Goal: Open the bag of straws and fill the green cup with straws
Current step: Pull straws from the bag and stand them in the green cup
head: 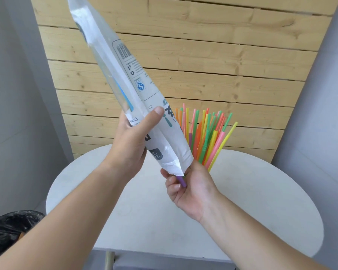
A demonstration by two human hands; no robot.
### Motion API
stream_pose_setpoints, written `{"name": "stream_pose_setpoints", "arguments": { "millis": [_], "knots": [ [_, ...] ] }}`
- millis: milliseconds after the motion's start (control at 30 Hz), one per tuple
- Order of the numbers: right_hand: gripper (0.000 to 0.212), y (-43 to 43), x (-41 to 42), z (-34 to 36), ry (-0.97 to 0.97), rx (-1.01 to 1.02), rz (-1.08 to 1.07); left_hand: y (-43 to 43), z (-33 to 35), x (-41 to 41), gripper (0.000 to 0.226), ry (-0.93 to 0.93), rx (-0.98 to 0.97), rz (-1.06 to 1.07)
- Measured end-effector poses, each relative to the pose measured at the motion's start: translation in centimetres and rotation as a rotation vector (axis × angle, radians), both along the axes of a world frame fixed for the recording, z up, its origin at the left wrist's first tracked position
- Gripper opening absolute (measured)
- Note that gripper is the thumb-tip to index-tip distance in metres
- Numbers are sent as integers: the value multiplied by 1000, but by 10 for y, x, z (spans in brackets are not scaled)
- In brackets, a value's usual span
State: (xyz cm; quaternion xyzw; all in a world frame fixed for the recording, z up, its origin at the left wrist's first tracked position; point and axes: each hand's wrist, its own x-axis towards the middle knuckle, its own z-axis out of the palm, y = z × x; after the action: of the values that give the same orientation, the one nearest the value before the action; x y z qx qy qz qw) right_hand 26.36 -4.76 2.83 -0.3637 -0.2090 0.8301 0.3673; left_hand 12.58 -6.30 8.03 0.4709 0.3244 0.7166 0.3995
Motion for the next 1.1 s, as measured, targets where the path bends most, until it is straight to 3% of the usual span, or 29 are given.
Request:
{"name": "stream_pose_setpoints", "arguments": {
  "millis": [200, 333, 567, 800, 1100],
  "knots": [
    [26, -4, -4, -1, -20, 3, -8, -4, 2, 4, 21, -189, -79, -11],
    [22, -3, -3, -2, -31, -2, -25, -6, 4, 2, 27, -277, -107, 37],
    [19, -5, -2, 3, -33, 16, -42, -4, 5, -1, 25, -269, -101, 111],
    [18, -8, 1, 10, 100, 17, -122, -3, 3, -11, 26, -380, -121, 132],
    [5, -3, 11, 21, 15, 185, -186, 5, -7, -28, 32, -666, -162, 198]
  ]
}}
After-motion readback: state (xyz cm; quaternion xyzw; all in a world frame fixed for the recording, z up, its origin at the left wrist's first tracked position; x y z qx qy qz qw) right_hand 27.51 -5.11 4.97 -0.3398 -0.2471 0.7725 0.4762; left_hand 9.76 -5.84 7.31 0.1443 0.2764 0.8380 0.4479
